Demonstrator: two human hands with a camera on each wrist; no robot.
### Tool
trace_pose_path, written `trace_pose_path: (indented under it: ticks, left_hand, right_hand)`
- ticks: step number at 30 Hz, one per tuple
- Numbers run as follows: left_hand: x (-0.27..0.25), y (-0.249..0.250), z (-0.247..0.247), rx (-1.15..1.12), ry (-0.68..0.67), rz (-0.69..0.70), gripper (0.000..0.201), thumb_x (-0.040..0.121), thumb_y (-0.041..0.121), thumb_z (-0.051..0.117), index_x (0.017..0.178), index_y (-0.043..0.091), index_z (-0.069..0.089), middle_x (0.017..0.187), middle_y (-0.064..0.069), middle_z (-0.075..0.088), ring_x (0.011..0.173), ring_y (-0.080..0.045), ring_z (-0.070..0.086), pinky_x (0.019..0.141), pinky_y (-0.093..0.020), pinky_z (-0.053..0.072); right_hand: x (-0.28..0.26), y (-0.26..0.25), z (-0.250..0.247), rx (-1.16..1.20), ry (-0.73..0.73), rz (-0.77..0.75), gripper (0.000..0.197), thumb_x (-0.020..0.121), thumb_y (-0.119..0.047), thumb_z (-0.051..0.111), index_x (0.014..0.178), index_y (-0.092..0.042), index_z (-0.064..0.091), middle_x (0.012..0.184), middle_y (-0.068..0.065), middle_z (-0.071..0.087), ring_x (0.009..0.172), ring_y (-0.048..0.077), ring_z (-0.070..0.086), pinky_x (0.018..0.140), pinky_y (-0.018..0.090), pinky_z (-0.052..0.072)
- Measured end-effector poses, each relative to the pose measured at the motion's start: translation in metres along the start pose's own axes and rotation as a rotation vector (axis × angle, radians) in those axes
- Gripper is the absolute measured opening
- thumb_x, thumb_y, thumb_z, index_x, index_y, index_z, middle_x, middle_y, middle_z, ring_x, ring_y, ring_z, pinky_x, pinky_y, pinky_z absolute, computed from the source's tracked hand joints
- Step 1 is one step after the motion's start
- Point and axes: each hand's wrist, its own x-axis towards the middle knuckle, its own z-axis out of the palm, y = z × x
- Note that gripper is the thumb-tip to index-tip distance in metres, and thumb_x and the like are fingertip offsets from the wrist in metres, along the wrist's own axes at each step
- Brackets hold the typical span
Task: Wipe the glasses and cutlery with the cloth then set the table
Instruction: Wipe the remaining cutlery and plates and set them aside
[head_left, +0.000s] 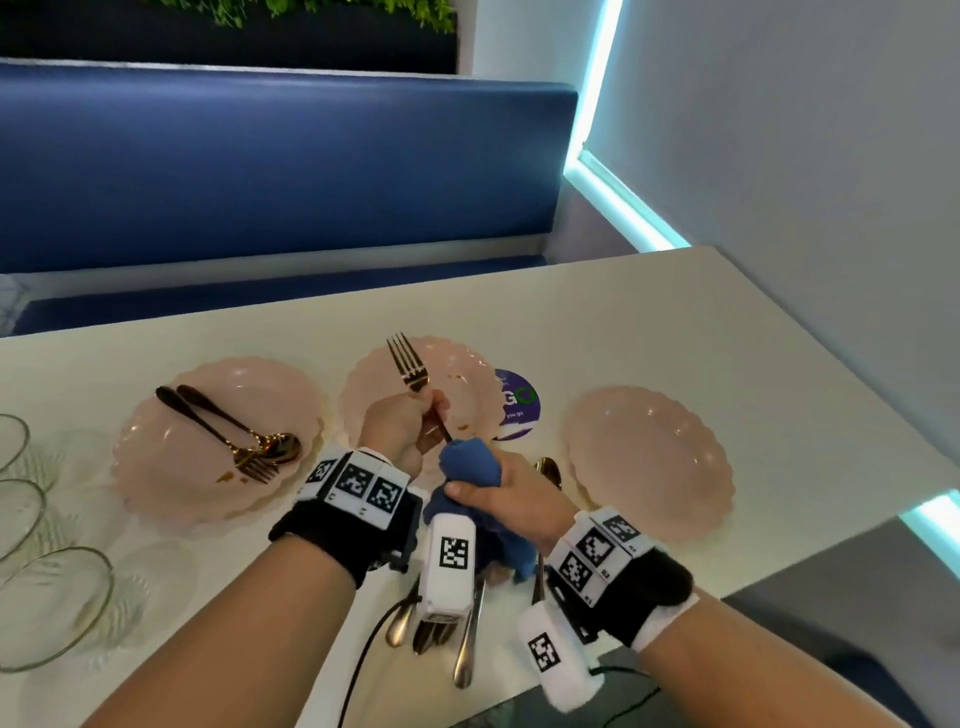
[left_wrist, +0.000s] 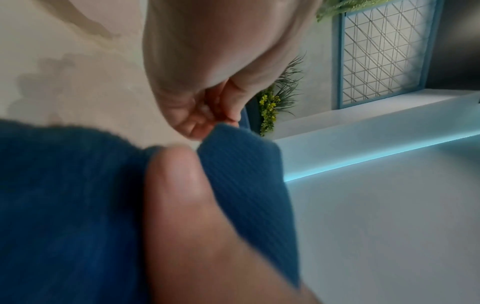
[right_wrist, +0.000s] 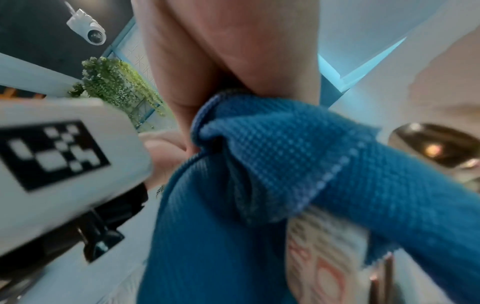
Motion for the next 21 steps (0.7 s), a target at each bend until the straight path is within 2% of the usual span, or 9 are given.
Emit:
trace_pose_path:
  ticks: [2, 4, 6, 7, 9, 12, 15, 16, 21]
  left_hand:
    - [0.005, -0.001, -0.004, -0.144, 0.097, 0.044, 0.03, 0.097, 0.011, 0.045, 0.069, 0.01, 0.055, 0.047, 0.004, 0.06, 0.048, -0.005, 0.053, 0.045, -0.014, 0.045]
    - [0.009, -0.003, -0.012, -0.136, 0.15, 0.098, 0.024, 0.095, 0.01, 0.049, 0.074, 0.01, 0.058, 0.063, -0.001, 0.062, 0.061, -0.009, 0.054, 0.06, -0.018, 0.051]
    - [0.001, -0.014, -0.013, 0.15, 0.083, 0.144, 0.015, 0.092, 0.012, 0.053, 0.08, 0.011, 0.063, 0.076, -0.004, 0.061, 0.07, -0.014, 0.055, 0.076, -0.028, 0.052]
    - [-0.006, -0.025, -0.01, 0.334, 0.025, 0.178, 0.013, 0.091, 0.013, 0.056, 0.081, 0.011, 0.065, 0.077, -0.005, 0.062, 0.072, -0.017, 0.056, 0.079, -0.033, 0.053]
    - [-0.019, -0.053, -0.003, 0.628, -0.094, 0.246, 0.009, 0.088, 0.014, 0.06, 0.086, 0.01, 0.068, 0.078, -0.006, 0.064, 0.073, -0.02, 0.059, 0.074, -0.035, 0.052]
    - [-0.024, -0.089, -0.001, 0.888, -0.123, 0.278, 0.007, 0.086, 0.016, 0.063, 0.091, 0.014, 0.059, 0.08, 0.0, 0.061, 0.074, -0.016, 0.059, 0.061, -0.019, 0.044]
    - [-0.02, -0.108, -0.007, 0.991, -0.096, 0.28, 0.011, 0.083, 0.016, 0.066, 0.085, 0.013, 0.055, 0.074, 0.005, 0.053, 0.07, -0.011, 0.052, 0.056, -0.014, 0.034]
    - [-0.019, -0.111, -0.008, 1.018, -0.091, 0.28, 0.012, 0.083, 0.017, 0.066, 0.085, 0.012, 0.056, 0.074, 0.004, 0.052, 0.07, -0.011, 0.051, 0.056, -0.012, 0.033]
    - [-0.013, -0.117, -0.013, 1.091, -0.097, 0.289, 0.016, 0.082, 0.021, 0.068, 0.09, 0.008, 0.062, 0.081, 0.0, 0.057, 0.073, -0.012, 0.052, 0.057, -0.012, 0.033]
  right_hand:
    - [-0.009, 0.005, -0.017, -0.086, -0.041, 0.068, 0.026, 0.082, -0.023, 0.069, 0.105, -0.015, 0.062, 0.097, -0.001, 0.068, 0.088, 0.013, 0.065, 0.082, 0.023, 0.052]
    - [-0.019, 0.009, -0.034, -0.114, 0.009, 0.088, 0.032, 0.083, -0.026, 0.068, 0.11, -0.012, 0.061, 0.105, 0.004, 0.068, 0.096, 0.019, 0.065, 0.088, 0.027, 0.053]
    - [-0.025, 0.006, -0.054, 0.005, 0.165, 0.075, 0.019, 0.088, -0.027, 0.062, 0.102, -0.016, 0.059, 0.098, 0.003, 0.066, 0.088, 0.014, 0.064, 0.081, 0.02, 0.052]
    - [-0.023, 0.003, -0.063, 0.104, 0.25, 0.078, 0.021, 0.089, -0.033, 0.059, 0.101, -0.016, 0.059, 0.098, 0.005, 0.066, 0.088, 0.015, 0.063, 0.083, 0.022, 0.051]
    - [-0.015, -0.003, -0.083, 0.295, 0.368, 0.095, 0.043, 0.087, -0.048, 0.057, 0.106, -0.01, 0.06, 0.105, 0.013, 0.067, 0.099, 0.024, 0.065, 0.095, 0.036, 0.049]
    - [-0.003, -0.012, -0.101, 0.409, 0.453, 0.065, 0.062, 0.079, -0.06, 0.059, 0.114, -0.009, 0.056, 0.114, 0.016, 0.064, 0.105, 0.028, 0.063, 0.1, 0.042, 0.047]
    - [0.008, -0.015, -0.107, 0.4, 0.466, 0.117, 0.105, 0.048, -0.079, 0.069, 0.128, -0.014, 0.046, 0.123, 0.013, 0.06, 0.108, 0.027, 0.062, 0.102, 0.046, 0.045]
    - [0.012, -0.012, -0.109, 0.388, 0.446, 0.121, 0.111, 0.043, -0.081, 0.069, 0.129, -0.014, 0.045, 0.123, 0.014, 0.059, 0.108, 0.027, 0.062, 0.102, 0.047, 0.045]
    - [0.015, -0.021, -0.102, 0.449, 0.395, 0.138, 0.093, 0.061, -0.069, 0.065, 0.131, -0.011, 0.043, 0.123, 0.016, 0.059, 0.104, 0.025, 0.063, 0.096, 0.042, 0.05]
